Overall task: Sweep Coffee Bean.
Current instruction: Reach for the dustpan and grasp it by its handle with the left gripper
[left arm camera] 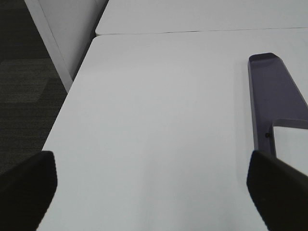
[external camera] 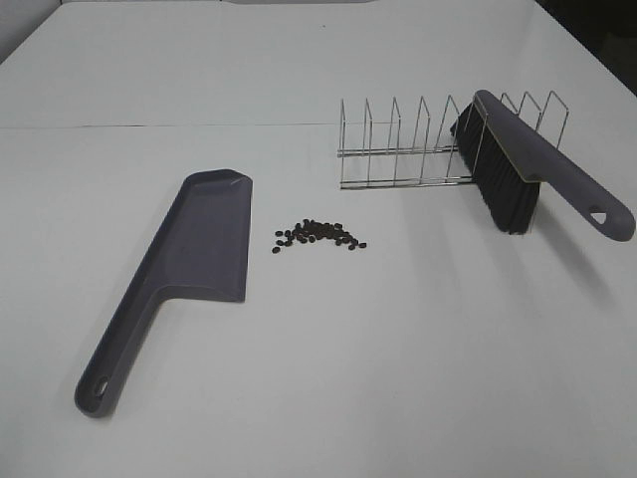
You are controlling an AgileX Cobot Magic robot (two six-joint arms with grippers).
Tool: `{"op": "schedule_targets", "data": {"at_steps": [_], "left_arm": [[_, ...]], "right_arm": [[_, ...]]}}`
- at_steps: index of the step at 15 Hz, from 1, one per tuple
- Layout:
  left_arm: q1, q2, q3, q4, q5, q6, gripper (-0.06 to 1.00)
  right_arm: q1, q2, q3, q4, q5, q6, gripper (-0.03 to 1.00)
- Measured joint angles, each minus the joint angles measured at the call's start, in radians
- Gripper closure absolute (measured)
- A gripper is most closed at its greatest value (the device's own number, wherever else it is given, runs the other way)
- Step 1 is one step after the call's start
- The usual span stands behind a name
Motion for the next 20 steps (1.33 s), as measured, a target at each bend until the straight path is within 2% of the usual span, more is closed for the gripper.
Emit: {"op": "schedule_targets", "data": {"at_steps": [11, 20], "left_arm": [[0.000, 0.000, 0.000, 0.000, 0.000, 0.030, -0.05], [0.000, 0.000, 0.000, 0.000, 0.000, 0.015, -0.05]], "right_arm": [[0.000, 0.000, 0.000, 0.000, 0.000, 0.000, 0.41], [0.000, 0.000, 0.000, 0.000, 0.000, 0.000, 0.41]]}}
